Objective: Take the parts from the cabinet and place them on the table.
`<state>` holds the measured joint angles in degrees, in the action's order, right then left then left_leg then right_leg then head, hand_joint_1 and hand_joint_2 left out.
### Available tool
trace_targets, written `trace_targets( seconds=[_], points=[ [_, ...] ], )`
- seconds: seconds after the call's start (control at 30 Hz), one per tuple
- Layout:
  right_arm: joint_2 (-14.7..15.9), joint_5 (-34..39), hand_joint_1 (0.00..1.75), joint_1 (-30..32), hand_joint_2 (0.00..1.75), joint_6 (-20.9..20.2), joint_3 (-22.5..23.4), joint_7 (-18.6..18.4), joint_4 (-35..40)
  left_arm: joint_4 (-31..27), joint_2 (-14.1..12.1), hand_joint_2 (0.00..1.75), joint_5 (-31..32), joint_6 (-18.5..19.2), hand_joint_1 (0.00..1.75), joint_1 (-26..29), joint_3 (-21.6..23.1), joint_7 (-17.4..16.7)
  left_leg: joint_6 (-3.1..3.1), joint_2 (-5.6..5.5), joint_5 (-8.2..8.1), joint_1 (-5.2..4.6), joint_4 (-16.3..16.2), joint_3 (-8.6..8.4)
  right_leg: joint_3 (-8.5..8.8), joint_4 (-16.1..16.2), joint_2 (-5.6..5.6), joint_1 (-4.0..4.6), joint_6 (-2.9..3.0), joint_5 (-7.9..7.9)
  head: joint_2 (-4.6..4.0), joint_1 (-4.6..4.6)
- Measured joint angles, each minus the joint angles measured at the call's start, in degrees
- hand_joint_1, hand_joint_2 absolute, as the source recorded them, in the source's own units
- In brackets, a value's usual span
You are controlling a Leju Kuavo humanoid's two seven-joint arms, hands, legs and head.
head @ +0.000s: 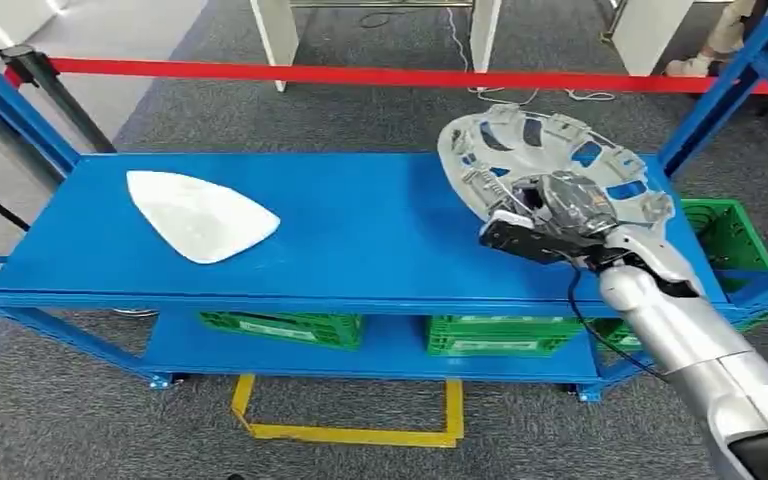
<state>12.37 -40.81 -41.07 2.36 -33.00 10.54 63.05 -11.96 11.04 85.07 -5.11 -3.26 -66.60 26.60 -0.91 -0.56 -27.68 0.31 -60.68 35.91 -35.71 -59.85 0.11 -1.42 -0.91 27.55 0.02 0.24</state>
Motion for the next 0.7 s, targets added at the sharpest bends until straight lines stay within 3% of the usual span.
trace_targets(
  seconds=[0.03,0.1,0.13,0.17,0.23,0.3,0.33,0.4,0.47,0.5,0.53,0.6,0.63,0.67,0.7],
  points=[
    [0.0,0.0,1.75,-0.1,1.75,0.0,-0.1,0.0,0.2,0.0,0.0,1.75,0.0,0.0,0.0,0.0,0.0,0.0,-0.22,0.14,-1.66,0.01,-2.8,1.06,0.08,0.0,-0.02,0.0,0.38,0.06,0.0,-0.18],
    [-0.1,0.2,1.75,-0.2,1.75,0.0,-0.4,0.0,0.6,0.0,0.0,1.75,0.0,0.0,0.0,-0.1,0.1,0.0,-0.42,0.16,-5.49,0.04,-11.8,5.14,0.15,0.0,0.0,0.17,0.67,0.09,0.0,-0.2],
    [-0.1,0.2,1.75,-0.2,1.75,0.0,-0.6,-0.1,0.6,0.0,0.0,1.75,0.0,0.1,0.0,-0.1,0.1,0.0,-0.36,0.16,-6.59,0.02,-15.5,6.95,0.19,0.0,-0.01,0.3,0.72,0.11,0.0,-0.18],
    [0.0,0.2,1.75,-0.2,1.75,0.0,-0.7,-0.1,0.6,0.0,0.0,1.75,0.0,0.2,0.0,-0.1,0.1,0.0,-0.17,0.16,-6.3,-0.01,-16.5,7.57,0.26,0.0,0.02,0.41,0.75,0.13,0.0,-0.16],
    [-0.1,0.4,1.75,-0.3,1.75,0.0,-1.1,-0.2,0.8,0.0,0.0,1.75,0.0,0.3,0.0,-0.1,0.1,0.0,0.49,0.15,-2.41,-0.16,-11.7,5.41,0.44,0.0,0.15,0.63,0.89,0.22,0.0,-0.18],
    [-0.1,0.5,1.75,-0.4,1.75,0.0,-1.5,-0.2,1.3,0.0,-0.1,1.75,0.0,0.3,0.0,-0.1,0.1,0.0,1.73,0.14,2.29,-0.76,-2.0,1.08,0.61,0.0,0.27,0.67,0.88,0.23,0.0,-0.13],
    [-0.1,0.6,1.75,-0.5,1.75,0.0,-1.6,-0.2,1.3,0.0,-0.3,1.75,0.0,0.3,0.0,-0.1,0.1,0.0,2.04,0.22,1.61,-1.03,-0.5,0.09,0.47,0.0,0.28,0.93,0.76,0.29,0.0,-0.16],
    [-0.1,0.7,1.75,-0.5,1.75,0.0,-1.8,-0.4,1.5,0.0,-0.3,1.75,0.0,0.3,0.0,-0.2,0.2,0.0,2.06,0.22,1.23,-1.15,0.9,-0.11,0.09,0.0,0.19,0.81,0.3,0.08,0.0,-0.09],
    [-0.1,0.7,1.75,-0.5,1.75,0.0,-1.9,-0.5,1.7,0.0,-0.3,1.75,0.0,0.3,0.0,0.0,0.2,0.0,2.35,0.2,1.61,-0.97,1.8,-0.31,0.3,0.6,0.08,0.88,-0.32,-0.13,0.0,-0.11],
    [0.0,0.7,1.75,-0.5,1.75,0.0,-1.9,-0.6,1.9,0.0,-0.3,1.75,0.0,0.3,0.0,0.0,0.2,0.0,2.46,0.36,2.13,-0.57,2.7,-0.88,-0.43,0.4,0.07,0.78,-0.44,0.59,0.0,0.0],
    [0.0,0.8,1.75,-0.7,1.75,0.0,-1.9,-0.6,2.0,0.0,-0.3,1.75,0.0,0.3,0.0,0.0,0.2,0.0,2.67,0.38,2.31,-0.62,2.9,-0.94,-1.08,-1.4,0.08,0.81,-0.55,2.13,0.0,0.04],
    [0.0,0.7,1.75,-0.7,1.75,0.0,-2.2,-0.6,2.3,0.0,-0.2,1.75,0.0,0.3,0.0,-0.2,0.2,0.0,2.71,0.4,2.28,-0.62,2.8,-0.88,-4.74,-10.1,0.11,0.79,-0.75,6.27,0.0,0.0],
    [0.0,0.7,1.75,-0.6,1.75,0.0,-2.3,-0.7,2.3,0.0,-0.2,1.75,0.0,0.4,0.0,-0.2,0.3,0.0,2.75,0.4,2.25,-0.62,2.8,-0.88,-6.63,-14.0,0.12,0.79,-0.93,7.54,0.0,0.0],
    [0.0,0.5,1.75,-0.5,1.75,0.0,-2.3,-0.7,2.3,0.0,-0.2,1.75,0.0,0.4,0.0,-0.1,0.3,0.0,2.75,0.39,2.24,-0.59,2.8,-0.88,-7.68,-16.1,0.12,0.78,-1.14,7.71,0.0,0.06],
    [0.0,0.4,1.75,-0.5,1.75,0.0,-2.3,-0.7,2.3,0.0,-0.2,1.75,0.0,0.4,0.0,0.0,0.3,0.0,2.76,0.39,2.2,-0.5,2.7,-0.92,-7.44,-15.3,0.07,0.68,-1.33,6.47,0.0,0.02]
  ],
)
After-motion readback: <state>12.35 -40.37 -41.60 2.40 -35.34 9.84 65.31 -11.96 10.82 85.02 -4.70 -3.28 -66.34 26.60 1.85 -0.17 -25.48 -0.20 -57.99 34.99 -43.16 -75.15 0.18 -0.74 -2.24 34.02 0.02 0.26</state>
